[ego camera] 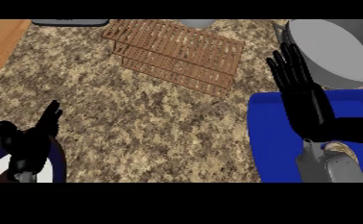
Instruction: Pick the cupcake from the tray and place it in the tiered shelf
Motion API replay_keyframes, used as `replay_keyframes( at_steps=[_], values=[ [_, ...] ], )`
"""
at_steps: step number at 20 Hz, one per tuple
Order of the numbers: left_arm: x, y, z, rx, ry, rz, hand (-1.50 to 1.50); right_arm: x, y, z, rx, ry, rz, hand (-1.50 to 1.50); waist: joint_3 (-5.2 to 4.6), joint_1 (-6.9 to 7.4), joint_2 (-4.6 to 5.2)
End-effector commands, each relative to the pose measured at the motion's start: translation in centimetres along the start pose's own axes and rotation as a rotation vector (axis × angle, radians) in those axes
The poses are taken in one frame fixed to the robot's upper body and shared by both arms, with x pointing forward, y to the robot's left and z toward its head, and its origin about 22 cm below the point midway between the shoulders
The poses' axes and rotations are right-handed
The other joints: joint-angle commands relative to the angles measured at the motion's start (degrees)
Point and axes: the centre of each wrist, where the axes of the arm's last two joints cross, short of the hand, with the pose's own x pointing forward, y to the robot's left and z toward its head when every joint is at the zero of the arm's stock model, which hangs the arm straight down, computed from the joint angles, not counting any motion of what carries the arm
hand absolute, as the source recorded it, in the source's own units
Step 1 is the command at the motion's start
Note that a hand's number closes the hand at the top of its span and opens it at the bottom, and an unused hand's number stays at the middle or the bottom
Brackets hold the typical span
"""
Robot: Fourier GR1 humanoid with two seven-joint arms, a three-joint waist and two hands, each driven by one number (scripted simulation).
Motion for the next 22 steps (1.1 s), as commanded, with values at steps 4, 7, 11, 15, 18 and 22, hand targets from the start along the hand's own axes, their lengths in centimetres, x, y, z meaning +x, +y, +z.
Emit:
replay_keyframes(
  at_steps=[4,7,11,15,18,22],
  values=[
    [2.6,4.4,2.6,0.063,-0.071,-0.09,0.0,0.9,-2.5,0.6,0.079,0.029,0.268,1.5,0.29,-2.79,-1.93],
    [-1.1,7.4,6.3,0.12,0.087,-0.183,0.0,2.6,-9.8,3.0,-0.18,0.185,0.694,1.5,-1.28,-7.76,-2.76],
    [-0.3,8.1,8.6,0.12,0.038,-0.127,0.0,2.2,-10.1,3.9,-0.3,0.066,0.773,-1.5,0.03,-8.19,-3.17],
    [-0.4,7.4,9.0,0.109,0.017,-0.12,0.0,-0.3,-7.9,5.6,-0.19,0.123,0.738,-1.5,0.03,-8.47,-2.92],
    [-0.5,8.0,9.7,0.122,0.019,-0.111,0.0,0.1,-8.6,6.4,-0.206,0.129,0.865,-1.5,-0.18,-9.51,-3.24],
    [-0.7,8.4,10.7,0.139,0.039,-0.102,0.0,1.8,-10.6,7.4,-0.228,0.187,1.099,-1.5,-0.49,-10.88,-3.38]
  ],
)
